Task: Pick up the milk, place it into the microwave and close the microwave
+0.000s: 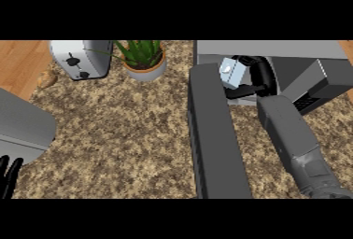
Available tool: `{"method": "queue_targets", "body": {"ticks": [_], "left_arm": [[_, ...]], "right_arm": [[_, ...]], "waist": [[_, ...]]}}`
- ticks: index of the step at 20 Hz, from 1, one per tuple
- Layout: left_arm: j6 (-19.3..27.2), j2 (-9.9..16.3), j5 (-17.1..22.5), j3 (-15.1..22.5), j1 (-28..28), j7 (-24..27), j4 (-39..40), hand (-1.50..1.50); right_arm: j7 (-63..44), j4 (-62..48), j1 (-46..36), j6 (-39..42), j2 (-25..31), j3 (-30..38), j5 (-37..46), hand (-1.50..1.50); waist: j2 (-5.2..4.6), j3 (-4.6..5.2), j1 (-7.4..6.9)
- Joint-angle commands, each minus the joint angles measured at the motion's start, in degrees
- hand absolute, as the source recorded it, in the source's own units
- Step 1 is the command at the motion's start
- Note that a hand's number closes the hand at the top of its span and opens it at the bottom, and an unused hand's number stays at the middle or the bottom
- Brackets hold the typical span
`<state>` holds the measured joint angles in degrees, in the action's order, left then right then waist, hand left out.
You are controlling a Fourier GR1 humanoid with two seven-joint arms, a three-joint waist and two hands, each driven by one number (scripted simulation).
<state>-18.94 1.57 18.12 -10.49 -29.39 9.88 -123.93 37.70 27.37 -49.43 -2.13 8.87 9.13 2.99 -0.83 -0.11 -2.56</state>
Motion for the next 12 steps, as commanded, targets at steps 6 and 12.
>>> {"method": "queue_targets", "body": {"ticks": [6,12], "left_arm": [[-1.77,0.55,-0.80,1.03,2.11,0.79,1.10,-1.50],[-2.27,0.67,-0.69,2.56,3.75,-0.26,1.80,-1.50]], "right_arm": [[2.63,-12.49,-11.24,-5.18,2.75,2.27,2.34,1.50],[3.04,-16.17,-13.61,-11.64,3.17,1.41,5.03,1.50]], "waist": [[-1.16,-0.02,-2.96],[-2.19,-0.04,-4.58]]}}
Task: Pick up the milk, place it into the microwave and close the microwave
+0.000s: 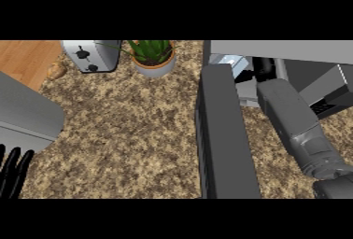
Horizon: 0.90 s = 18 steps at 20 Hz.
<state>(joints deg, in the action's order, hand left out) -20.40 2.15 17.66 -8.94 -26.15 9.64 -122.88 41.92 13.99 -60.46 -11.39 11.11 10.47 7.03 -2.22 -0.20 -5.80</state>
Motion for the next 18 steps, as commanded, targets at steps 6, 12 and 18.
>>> {"method": "queue_targets", "body": {"ticks": [6,12,18], "left_arm": [[0.18,-0.24,-1.55,1.53,1.90,-0.36,0.59,-1.50],[0.13,1.43,-3.51,0.75,4.25,-0.21,1.33,-1.50],[1.34,0.86,-6.56,2.68,5.46,-1.24,1.34,-1.50]], "right_arm": [[-3.06,-4.82,-4.23,-10.64,1.22,3.43,-0.97,1.50],[-3.40,-6.00,-5.43,-20.85,3.01,3.28,0.51,1.50],[-3.34,-7.96,-6.07,-28.28,3.50,-0.32,4.92,-1.50]], "waist": [[-1.48,-0.01,-2.78],[-2.60,0.05,-4.29],[-2.94,-0.05,-4.78]]}}
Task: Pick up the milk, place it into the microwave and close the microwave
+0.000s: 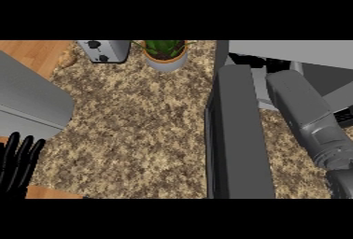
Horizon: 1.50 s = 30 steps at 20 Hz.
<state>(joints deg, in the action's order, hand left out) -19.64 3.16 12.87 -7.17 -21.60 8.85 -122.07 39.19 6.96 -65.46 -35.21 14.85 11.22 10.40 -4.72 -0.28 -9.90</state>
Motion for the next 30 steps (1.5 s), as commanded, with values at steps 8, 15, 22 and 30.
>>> {"method": "queue_targets", "body": {"ticks": [8,15,22,30], "left_arm": [[0.83,0.04,-3.07,2.32,3.39,-1.46,1.02,-1.50],[1.33,-0.77,-3.99,3.69,3.82,-1.85,0.69,-1.50],[1.74,-1.25,-6.60,5.29,4.58,-1.24,1.41,-1.50],[2.98,-2.61,-9.30,7.47,4.85,-1.54,2.47,-1.50]], "right_arm": [[-3.95,-3.35,-2.14,1.11,-2.58,-0.17,0.63,-1.50],[-3.25,-3.15,-1.69,6.92,-3.42,1.96,-1.27,-1.50],[-2.43,-3.32,-0.26,9.03,-1.77,2.30,-1.24,-1.50],[-0.89,-2.93,1.50,11.70,-0.44,3.18,-1.94,-1.50]], "waist": [[-0.54,-0.17,-0.63],[-0.21,-0.23,-0.62],[0.08,-0.14,0.16],[0.76,-0.09,1.70]]}}
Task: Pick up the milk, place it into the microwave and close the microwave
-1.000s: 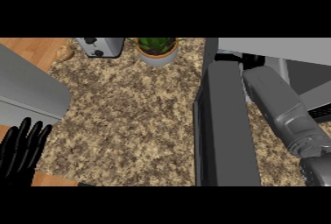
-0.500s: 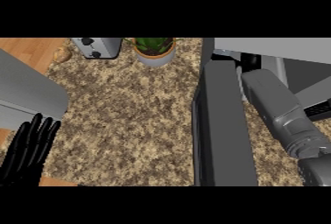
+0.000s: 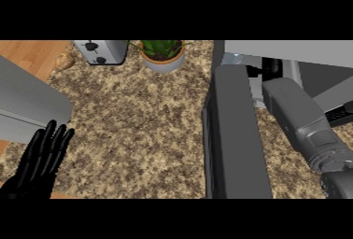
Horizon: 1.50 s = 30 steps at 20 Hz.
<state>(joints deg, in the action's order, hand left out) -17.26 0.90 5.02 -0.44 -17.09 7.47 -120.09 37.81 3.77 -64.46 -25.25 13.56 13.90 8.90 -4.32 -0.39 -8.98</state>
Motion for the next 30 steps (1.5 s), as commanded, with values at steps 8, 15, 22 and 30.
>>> {"method": "queue_targets", "body": {"ticks": [8,15,22,30], "left_arm": [[2.48,-0.89,-2.01,5.12,-0.31,0.39,0.55,-1.50],[2.88,-0.89,-3.10,6.01,1.21,-0.68,1.59,-1.50],[3.00,-0.90,-3.47,9.30,1.72,-1.38,4.26,-1.50],[-1.43,1.80,-5.55,11.12,8.61,-1.69,12.20,-1.50]], "right_arm": [[3.85,0.74,3.14,6.98,0.10,1.55,-1.47,-1.50],[5.41,0.90,5.86,10.10,1.09,3.72,-3.49,-1.50],[10.64,1.69,9.58,17.47,-1.86,3.59,-3.60,-1.50],[15.35,2.54,15.28,22.50,-4.49,4.19,-4.62,-1.50]], "waist": [[1.05,0.06,1.55],[1.33,0.08,2.79],[2.36,0.16,4.57],[3.23,0.25,7.15]]}}
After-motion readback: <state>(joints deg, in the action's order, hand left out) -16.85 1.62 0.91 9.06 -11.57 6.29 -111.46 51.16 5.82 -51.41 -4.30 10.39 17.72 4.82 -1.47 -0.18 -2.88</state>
